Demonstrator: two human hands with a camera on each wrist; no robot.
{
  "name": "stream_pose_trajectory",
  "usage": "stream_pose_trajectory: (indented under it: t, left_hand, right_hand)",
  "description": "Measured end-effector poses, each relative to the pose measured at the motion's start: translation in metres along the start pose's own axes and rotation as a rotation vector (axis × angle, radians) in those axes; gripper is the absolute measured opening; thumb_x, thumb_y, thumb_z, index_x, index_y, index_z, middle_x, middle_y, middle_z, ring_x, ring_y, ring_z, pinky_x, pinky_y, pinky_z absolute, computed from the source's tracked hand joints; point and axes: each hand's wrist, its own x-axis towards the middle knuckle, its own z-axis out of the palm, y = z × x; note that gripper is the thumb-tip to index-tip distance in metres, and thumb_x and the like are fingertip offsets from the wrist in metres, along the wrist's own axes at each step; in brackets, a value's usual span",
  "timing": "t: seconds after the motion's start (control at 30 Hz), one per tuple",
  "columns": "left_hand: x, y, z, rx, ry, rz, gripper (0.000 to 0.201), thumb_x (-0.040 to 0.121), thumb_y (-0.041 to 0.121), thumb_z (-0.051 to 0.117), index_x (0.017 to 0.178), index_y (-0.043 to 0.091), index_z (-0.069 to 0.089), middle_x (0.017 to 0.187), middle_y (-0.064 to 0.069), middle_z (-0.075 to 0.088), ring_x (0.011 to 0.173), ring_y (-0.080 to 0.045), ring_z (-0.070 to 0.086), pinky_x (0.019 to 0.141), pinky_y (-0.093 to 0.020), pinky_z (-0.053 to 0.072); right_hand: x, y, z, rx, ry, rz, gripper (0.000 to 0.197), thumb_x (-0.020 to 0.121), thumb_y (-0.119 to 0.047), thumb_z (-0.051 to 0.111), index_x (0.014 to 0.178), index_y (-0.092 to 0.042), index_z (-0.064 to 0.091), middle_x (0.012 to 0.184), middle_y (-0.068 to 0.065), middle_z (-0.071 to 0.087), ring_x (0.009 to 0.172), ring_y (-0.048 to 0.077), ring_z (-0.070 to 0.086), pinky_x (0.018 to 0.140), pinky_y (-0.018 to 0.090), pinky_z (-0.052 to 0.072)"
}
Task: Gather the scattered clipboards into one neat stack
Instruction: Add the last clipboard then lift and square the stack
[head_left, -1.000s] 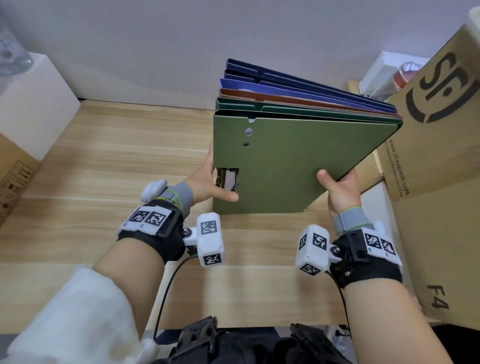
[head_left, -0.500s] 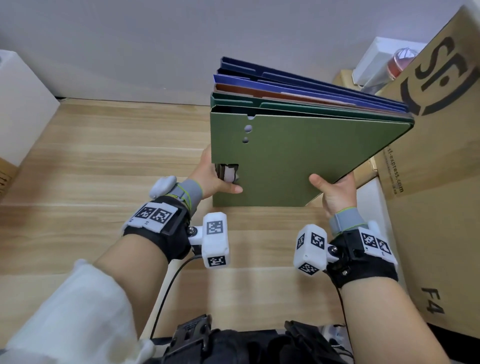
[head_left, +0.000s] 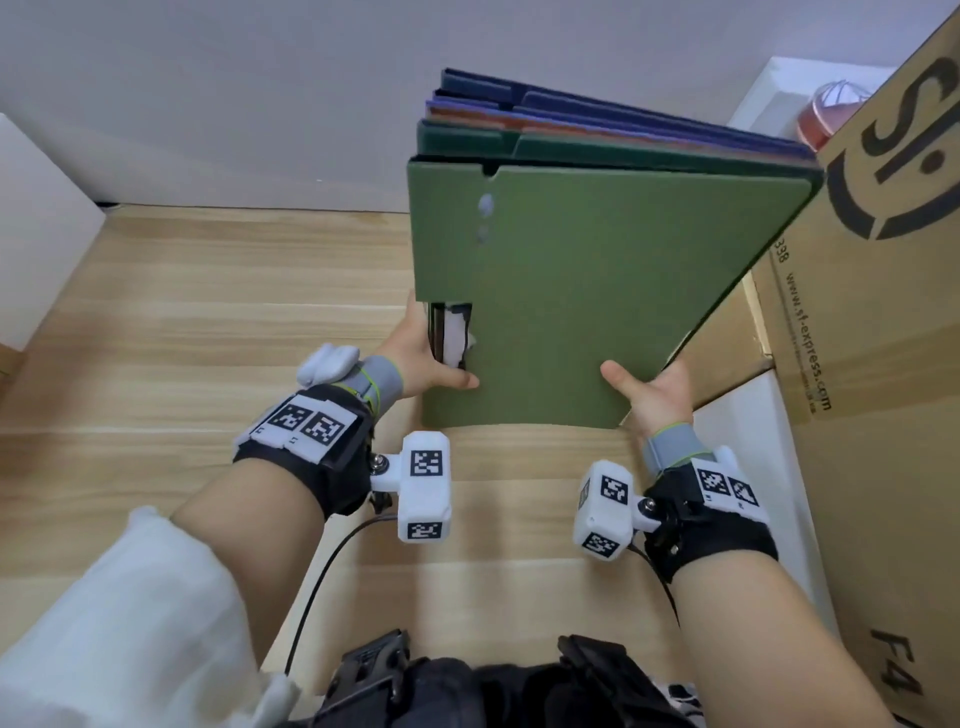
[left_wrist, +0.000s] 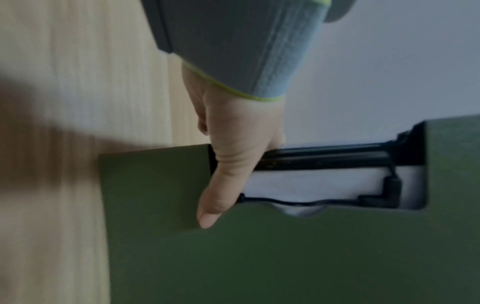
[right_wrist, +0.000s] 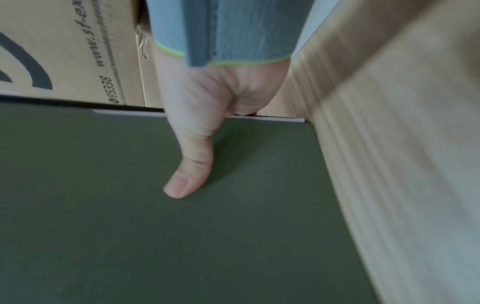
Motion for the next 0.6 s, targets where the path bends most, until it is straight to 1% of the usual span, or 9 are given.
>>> stream_pose_trajectory:
  t: [0.03,0.07,0.13,0.2,0.3,0.37,0.43,0.5,0.6]
  left_hand:
    - [0.004,0.003,-0.001,0.009,0.004,-0.017,0.066,0.063,-0.007,0.080,0.107,0.009,0.033,0.081,0.004,0.051,0.063,0.009,0.056,0.062,-0.007,0.043]
    - [0.008,0.007,-0.001,0.039,-0.005,-0.048,0.074,0.063,0.000,0.082,0.115,0.008,0.031,0.087,0.004,0.051,0.078,-0.001,0.058,0.069,-0.015,0.044]
    - [0.015,0.014,0.002,0.082,-0.032,-0.134,0.082,0.062,0.016,0.084,0.125,0.006,0.033,0.094,0.005,0.051,0.096,-0.019,0.056,0.075,-0.026,0.043]
    - [0.021,0.018,0.007,0.025,-0.052,-0.256,0.083,0.060,0.025,0.083,0.127,0.010,0.038,0.104,0.001,0.056,0.102,-0.025,0.059,0.076,-0.031,0.048]
    - [0.031,0.024,0.018,-0.055,-0.071,-0.419,0.087,0.043,0.034,0.079,0.122,0.011,0.051,0.106,-0.007,0.068,0.094,-0.027,0.066,0.086,-0.042,0.055]
    - [0.036,0.025,0.025,-0.107,-0.104,-0.488,0.071,0.049,0.031,0.076,0.114,0.009,0.058,0.091,-0.008,0.067,0.081,-0.027,0.064,0.087,-0.042,0.052]
    - [0.043,0.026,0.031,-0.154,-0.141,-0.551,0.058,0.057,0.025,0.076,0.110,0.008,0.060,0.083,-0.009,0.065,0.073,-0.027,0.061,0.082,-0.040,0.050]
    - [0.046,0.025,0.035,-0.175,-0.146,-0.574,0.055,0.058,0.022,0.077,0.108,0.006,0.061,0.081,-0.010,0.066,0.069,-0.026,0.061,0.080,-0.039,0.050]
    - [0.053,0.026,0.041,-0.219,-0.115,-0.593,0.060,0.059,0.018,0.077,0.114,0.002,0.060,0.087,-0.012,0.069,0.070,-0.027,0.064,0.079,-0.040,0.055]
  right_hand:
    - [0.005,-0.002,0.000,0.003,0.014,0.023,0.058,0.073,-0.003,0.075,0.125,-0.003,0.050,0.119,0.009,0.061,0.108,0.023,0.060,0.094,0.035,0.052]
    - [0.010,-0.003,-0.001,0.006,0.022,0.049,0.051,0.073,-0.005,0.075,0.119,-0.008,0.053,0.120,0.009,0.062,0.107,0.024,0.060,0.093,0.037,0.052]
    - [0.023,-0.003,-0.004,0.002,0.013,0.124,0.043,0.067,-0.017,0.080,0.103,-0.020,0.057,0.122,0.013,0.064,0.107,0.030,0.063,0.095,0.047,0.051]
    - [0.033,-0.002,-0.007,-0.013,0.011,0.224,0.044,0.066,-0.021,0.081,0.105,-0.014,0.062,0.118,0.017,0.067,0.103,0.034,0.066,0.093,0.053,0.052]
    - [0.056,0.000,-0.010,-0.092,0.051,0.367,0.069,0.066,-0.024,0.082,0.124,0.002,0.055,0.119,0.017,0.065,0.100,0.032,0.065,0.094,0.045,0.051]
    - [0.067,0.003,-0.011,-0.173,0.061,0.452,0.090,0.060,-0.033,0.085,0.132,0.004,0.046,0.128,0.018,0.060,0.109,0.032,0.063,0.098,0.044,0.049]
    - [0.075,0.009,-0.011,-0.225,0.058,0.492,0.088,0.064,-0.033,0.084,0.132,0.007,0.044,0.128,0.019,0.059,0.105,0.030,0.063,0.091,0.037,0.050]
    - [0.078,0.017,-0.011,-0.234,0.057,0.521,0.082,0.068,-0.030,0.082,0.131,0.009,0.045,0.125,0.019,0.060,0.101,0.030,0.063,0.082,0.032,0.047]
    - [0.082,0.020,-0.006,-0.226,0.099,0.476,0.077,0.062,-0.032,0.084,0.123,0.003,0.054,0.118,0.015,0.065,0.097,0.029,0.066,0.087,0.036,0.052]
